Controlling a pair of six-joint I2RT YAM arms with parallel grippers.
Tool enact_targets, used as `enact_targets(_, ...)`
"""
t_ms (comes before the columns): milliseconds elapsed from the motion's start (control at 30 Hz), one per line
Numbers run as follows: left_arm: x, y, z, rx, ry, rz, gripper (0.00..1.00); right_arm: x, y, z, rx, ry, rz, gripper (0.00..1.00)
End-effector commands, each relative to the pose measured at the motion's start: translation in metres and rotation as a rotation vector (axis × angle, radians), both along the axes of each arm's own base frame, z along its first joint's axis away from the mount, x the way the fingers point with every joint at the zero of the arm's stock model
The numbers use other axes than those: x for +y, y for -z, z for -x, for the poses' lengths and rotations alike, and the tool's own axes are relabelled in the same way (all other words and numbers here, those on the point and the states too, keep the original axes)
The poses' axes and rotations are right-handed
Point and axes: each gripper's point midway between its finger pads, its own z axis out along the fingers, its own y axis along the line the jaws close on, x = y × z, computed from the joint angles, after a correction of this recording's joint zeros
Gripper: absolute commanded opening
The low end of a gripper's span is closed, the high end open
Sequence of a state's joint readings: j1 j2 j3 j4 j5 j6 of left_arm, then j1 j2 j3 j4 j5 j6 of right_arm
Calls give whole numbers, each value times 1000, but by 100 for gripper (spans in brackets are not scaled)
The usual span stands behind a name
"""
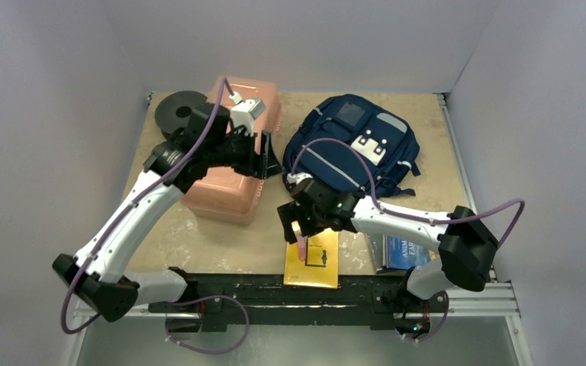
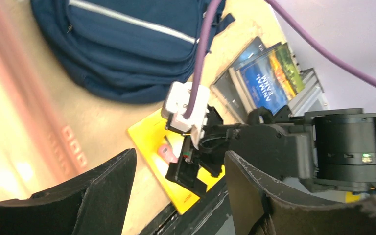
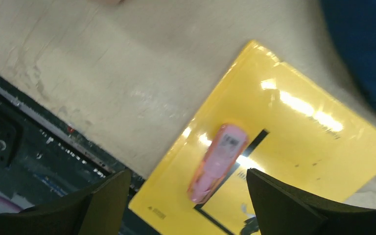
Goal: Pack the student bag
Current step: Pick up the stationery from the center of the board.
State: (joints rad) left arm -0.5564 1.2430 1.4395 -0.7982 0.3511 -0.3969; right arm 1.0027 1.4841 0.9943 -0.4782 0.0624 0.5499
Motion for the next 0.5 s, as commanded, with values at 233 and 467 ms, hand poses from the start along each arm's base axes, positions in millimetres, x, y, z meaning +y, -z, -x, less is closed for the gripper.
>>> enact_targets(233,45,13,21,-67,-157,-34,64,15,22,39,-32,123,68,84)
enact_targets(467,47,15,24,-75,-154,-34,64,10,43,40,-11,157,109,81)
